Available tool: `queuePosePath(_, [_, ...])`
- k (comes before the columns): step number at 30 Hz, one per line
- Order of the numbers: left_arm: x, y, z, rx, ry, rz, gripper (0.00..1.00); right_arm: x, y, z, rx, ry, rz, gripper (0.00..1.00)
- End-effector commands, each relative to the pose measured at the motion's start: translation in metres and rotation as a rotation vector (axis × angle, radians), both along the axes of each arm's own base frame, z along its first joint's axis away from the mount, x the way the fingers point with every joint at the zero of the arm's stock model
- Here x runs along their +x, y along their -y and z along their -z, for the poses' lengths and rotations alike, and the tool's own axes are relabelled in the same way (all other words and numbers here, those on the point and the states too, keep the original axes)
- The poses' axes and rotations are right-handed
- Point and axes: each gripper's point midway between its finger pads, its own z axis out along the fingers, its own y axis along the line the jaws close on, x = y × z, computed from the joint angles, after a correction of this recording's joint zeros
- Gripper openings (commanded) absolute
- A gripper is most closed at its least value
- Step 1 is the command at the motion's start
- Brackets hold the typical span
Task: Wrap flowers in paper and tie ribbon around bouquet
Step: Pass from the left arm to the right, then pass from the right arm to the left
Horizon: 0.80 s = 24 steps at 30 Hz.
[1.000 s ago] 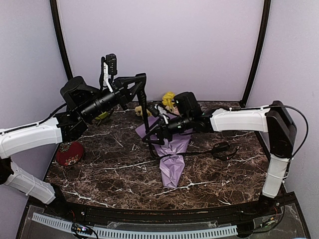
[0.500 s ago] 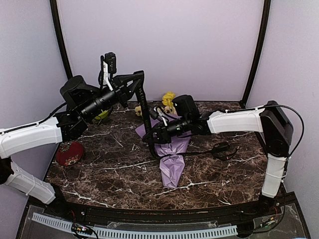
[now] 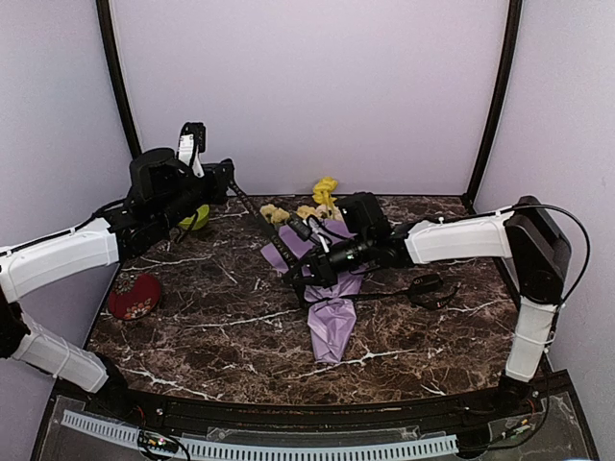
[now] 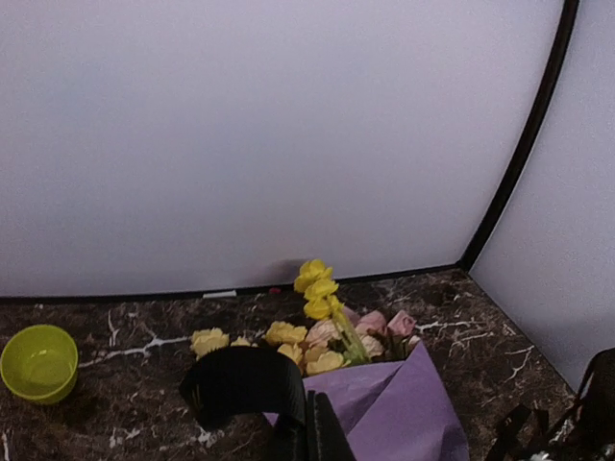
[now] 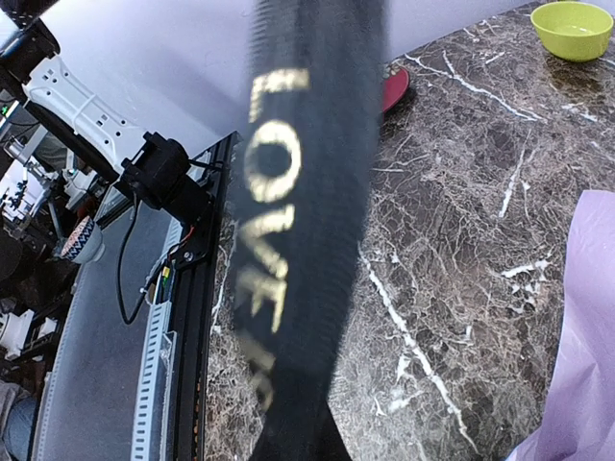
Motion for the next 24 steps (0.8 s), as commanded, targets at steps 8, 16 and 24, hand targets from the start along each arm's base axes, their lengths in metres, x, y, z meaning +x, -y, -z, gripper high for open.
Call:
queuePosePath(8, [-0.039, -0.019, 0.225, 0.241, -0.541, -0.035, 0.65, -0.013, 0.014, -0.031, 0.012, 0.062, -0.031, 0.0])
queuePosePath(16, [-0.086, 0.034, 0.186, 0.408, -0.122, 0.334, 0.67, -0.009, 0.012, -0.031, -0.005, 0.07, -0.029, 0.0])
queuePosePath(24, [-0.125, 0.098, 0.193, 0.339, 0.095, 0.728, 0.81, -0.005, 0.013, -0.033, 0.003, 0.067, -0.005, 0.0])
